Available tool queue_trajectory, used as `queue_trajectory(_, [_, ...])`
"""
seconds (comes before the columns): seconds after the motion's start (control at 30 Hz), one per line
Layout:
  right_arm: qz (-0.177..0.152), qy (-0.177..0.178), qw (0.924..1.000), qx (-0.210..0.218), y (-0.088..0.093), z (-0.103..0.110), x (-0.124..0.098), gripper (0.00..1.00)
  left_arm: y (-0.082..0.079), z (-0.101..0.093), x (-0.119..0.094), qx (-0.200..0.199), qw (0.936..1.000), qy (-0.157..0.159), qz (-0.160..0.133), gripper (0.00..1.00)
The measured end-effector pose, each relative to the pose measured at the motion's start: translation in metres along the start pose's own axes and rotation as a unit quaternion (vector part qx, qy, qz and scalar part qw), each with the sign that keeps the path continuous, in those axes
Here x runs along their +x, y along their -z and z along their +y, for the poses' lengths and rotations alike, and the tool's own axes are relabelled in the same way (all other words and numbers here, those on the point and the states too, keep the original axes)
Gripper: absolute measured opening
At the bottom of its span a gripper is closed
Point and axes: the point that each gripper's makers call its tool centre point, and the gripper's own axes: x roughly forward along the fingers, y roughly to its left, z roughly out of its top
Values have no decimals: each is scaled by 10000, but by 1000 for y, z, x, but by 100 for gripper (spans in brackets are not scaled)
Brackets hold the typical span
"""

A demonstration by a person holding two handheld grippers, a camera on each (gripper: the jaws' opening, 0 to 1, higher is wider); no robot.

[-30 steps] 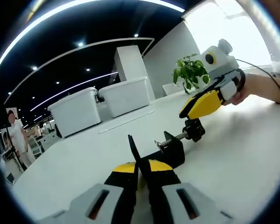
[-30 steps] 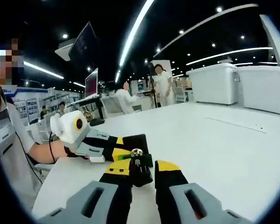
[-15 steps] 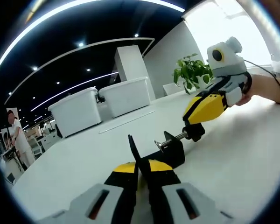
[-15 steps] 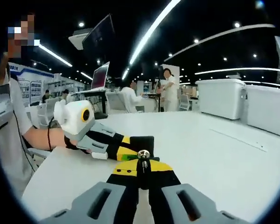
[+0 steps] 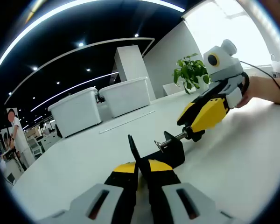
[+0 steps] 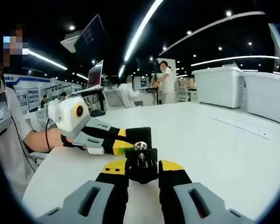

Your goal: Clamp the fixed fixture on the desktop, loosen the retaining clip, secure it to the edge of the desk, and tighten the retaining clip.

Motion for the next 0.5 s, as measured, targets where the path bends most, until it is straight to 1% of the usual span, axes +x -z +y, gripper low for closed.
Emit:
queue_trajectory(0.17, [-13, -4, 10000, -19, 3, 0, -2, 26, 0, 0, 0, -6, 10000, 16, 8, 8])
queue_trajectory(0.23, [-16, 5, 9999, -126, 3, 1, -2, 26, 0, 1, 1, -9, 10000, 18, 8, 7])
queue_trajectory(0.37, [3, 125, 9955, -941, 2, 2, -2, 26, 0, 2, 0, -8, 10000, 13, 9, 8])
queue_trajectory(0.4, [30, 160, 9926, -1207, 1, 3, -2, 26, 0, 2, 0, -8, 10000, 12, 9, 8])
queue_trajectory(0.43, [53, 191, 9906, -1356, 2, 3, -2, 26, 0, 2, 0, -8, 10000, 11, 9, 8])
queue_trajectory(0.5, [132, 311, 9806, -1929, 0, 3, -1, 26, 0, 2, -1, -8, 10000, 10, 9, 8])
